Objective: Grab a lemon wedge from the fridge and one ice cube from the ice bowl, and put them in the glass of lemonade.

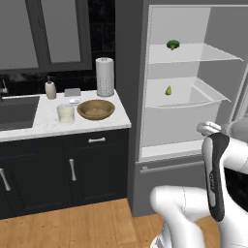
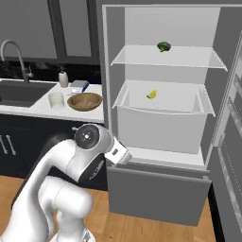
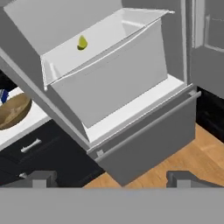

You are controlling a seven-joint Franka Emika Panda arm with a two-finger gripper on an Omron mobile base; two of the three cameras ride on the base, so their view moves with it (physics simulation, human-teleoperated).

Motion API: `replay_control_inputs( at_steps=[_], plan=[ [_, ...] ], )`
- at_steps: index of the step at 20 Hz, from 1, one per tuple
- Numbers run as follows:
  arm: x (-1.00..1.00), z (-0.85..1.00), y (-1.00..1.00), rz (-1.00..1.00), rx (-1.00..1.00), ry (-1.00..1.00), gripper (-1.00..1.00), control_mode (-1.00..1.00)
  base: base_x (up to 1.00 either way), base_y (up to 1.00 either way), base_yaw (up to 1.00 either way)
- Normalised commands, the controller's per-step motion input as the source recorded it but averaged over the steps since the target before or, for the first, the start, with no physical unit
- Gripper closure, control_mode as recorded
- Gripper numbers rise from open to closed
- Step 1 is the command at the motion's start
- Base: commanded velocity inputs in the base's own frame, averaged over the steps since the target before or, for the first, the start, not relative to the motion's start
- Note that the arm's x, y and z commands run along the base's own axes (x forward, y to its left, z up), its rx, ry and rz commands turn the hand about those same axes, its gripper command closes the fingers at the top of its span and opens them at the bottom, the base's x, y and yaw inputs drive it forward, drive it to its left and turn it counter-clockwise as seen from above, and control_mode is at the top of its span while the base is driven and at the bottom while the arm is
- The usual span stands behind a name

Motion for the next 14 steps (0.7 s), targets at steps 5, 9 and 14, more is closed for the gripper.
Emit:
replay_control_inputs(
  at_steps=[5, 9, 14],
  plan=[
    [-0.04, -0.15, 0.98, -0.09, 0.06, 0.0, -1.0, -1.0, 0.0, 0.0, 0.0],
    [0.0, -0.02, 0.61, 0.0, -0.03, 0.05, -1.0, -1.0, 0.0, 0.0, 0.0],
    [0.0, -0.03, 0.19, 0.0, -0.03, 0.05, -1.0, -1.0, 0.0, 0.0, 0.0]
  ],
)
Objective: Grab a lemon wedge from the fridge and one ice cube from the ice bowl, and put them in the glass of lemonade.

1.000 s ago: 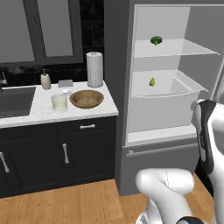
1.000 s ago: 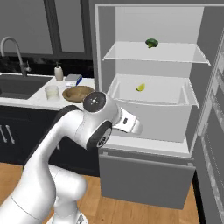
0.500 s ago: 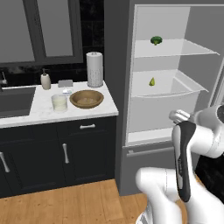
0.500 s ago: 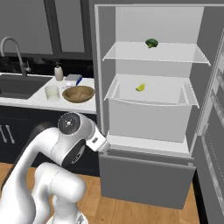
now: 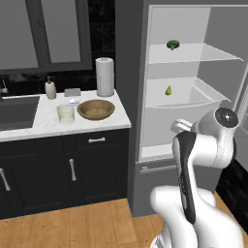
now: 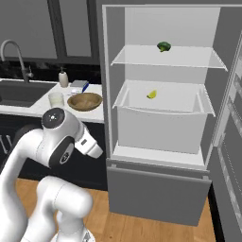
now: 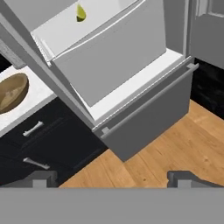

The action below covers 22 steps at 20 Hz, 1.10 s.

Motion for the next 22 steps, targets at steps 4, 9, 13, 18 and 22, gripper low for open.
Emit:
replay_control_inputs(
  at_steps=[4, 9, 13, 18, 22],
  plan=[
    [0.0, -0.3, 0.0, 0.0, 0.0, 0.0, -1.0, -1.0, 0.0, 0.0, 0.0],
    [0.0, -0.54, 0.0, 0.02, 0.0, 0.0, -1.0, -1.0, 0.0, 0.0, 0.0],
    [0.0, -0.63, 0.04, 0.0, 0.0, 0.0, -1.0, -1.0, 0.0, 0.0, 0.0],
    [0.0, -0.45, 0.08, 0.0, 0.0, 0.0, -1.0, -1.0, 0.0, 0.0, 0.0],
    [0.0, -0.09, 0.01, 0.0, 0.0, -0.03, -1.0, -1.0, 0.0, 0.0, 0.0]
  ],
)
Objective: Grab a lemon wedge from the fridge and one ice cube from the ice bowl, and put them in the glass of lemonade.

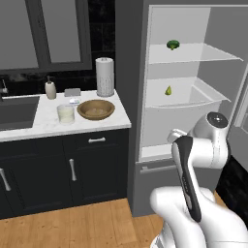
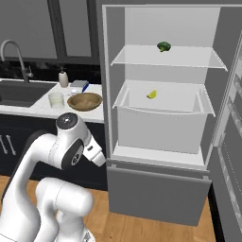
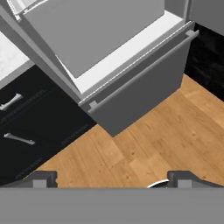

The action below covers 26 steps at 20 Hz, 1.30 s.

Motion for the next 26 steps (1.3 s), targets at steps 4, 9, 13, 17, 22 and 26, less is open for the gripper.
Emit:
replay_control_inputs(
  at_steps=[4, 9, 13, 17, 22, 26],
  plan=[
    [0.0, -0.34, 0.13, 0.0, 0.0, -0.08, -1.0, -1.0, 0.0, 0.0, 0.0],
    [0.0, -0.07, 0.05, 0.0, 0.0, 0.0, -1.0, 1.0, 0.0, 0.06, 0.0],
    [0.0, 0.0, 0.0, 0.0, 0.0, 0.0, -1.0, 1.0, -0.01, -0.23, 0.0],
    [0.0, 0.0, 0.0, 0.0, 0.0, 0.0, -1.0, 1.0, 0.0, -0.74, 0.0],
    [0.0, 0.0, 0.0, 0.0, 0.0, 0.0, -1.0, 1.0, 0.0, -0.81, 0.0],
    [0.0, 0.0, 0.0, 0.0, 0.0, 0.0, -1.0, 1.0, 0.09, -0.2, 0.11]
  ],
)
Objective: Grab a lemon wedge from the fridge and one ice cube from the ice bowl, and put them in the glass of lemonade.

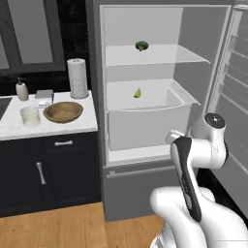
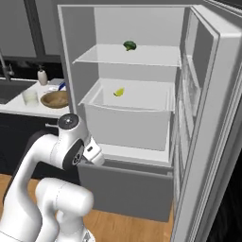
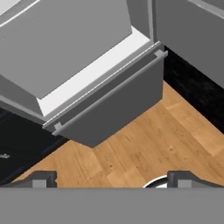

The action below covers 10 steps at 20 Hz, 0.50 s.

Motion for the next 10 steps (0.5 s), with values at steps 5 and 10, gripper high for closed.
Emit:
replay_control_inputs(
  at_steps=[5, 10],
  plan=[
    [0.0, 0.0, 0.0, 0.0, 0.0, 0.0, -1.0, 1.0, 0.36, 0.0, 0.19],
    [0.0, 0.0, 0.0, 0.0, 0.0, 0.0, -1.0, 1.0, 0.63, -0.08, 0.19]
  ],
)
